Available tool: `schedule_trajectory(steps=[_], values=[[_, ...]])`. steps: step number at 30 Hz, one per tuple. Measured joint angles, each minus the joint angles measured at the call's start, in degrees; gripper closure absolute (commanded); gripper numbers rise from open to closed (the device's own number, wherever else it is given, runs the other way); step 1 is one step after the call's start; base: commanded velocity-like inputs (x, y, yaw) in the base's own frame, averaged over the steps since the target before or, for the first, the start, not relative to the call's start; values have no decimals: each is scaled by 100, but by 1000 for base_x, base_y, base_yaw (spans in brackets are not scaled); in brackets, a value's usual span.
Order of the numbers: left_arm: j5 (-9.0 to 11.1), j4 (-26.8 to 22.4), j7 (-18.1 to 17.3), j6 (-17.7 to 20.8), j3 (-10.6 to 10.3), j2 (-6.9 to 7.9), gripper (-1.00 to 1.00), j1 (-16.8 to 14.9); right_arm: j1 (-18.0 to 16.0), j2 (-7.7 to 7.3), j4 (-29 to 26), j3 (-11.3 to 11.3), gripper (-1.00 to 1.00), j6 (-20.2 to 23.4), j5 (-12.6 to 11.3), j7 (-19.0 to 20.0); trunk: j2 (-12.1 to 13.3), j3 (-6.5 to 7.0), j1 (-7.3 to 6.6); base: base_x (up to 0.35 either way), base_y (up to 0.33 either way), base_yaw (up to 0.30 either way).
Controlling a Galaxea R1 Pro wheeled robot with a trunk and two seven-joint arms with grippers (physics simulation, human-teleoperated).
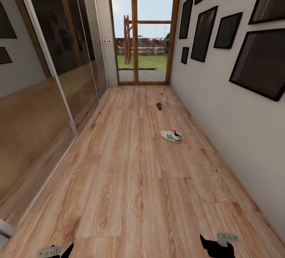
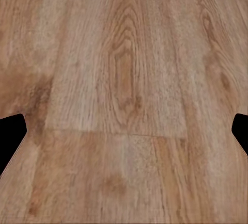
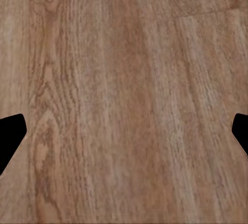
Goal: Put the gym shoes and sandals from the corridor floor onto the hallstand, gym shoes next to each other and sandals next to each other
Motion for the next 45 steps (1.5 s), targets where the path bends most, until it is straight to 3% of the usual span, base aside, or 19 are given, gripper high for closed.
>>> schedule_trajectory(steps=[45], values=[[0,0,0,0,4,0,-100,0,0,7,0,1,-100,2,-2,9,0,0,0,339,0,0]])
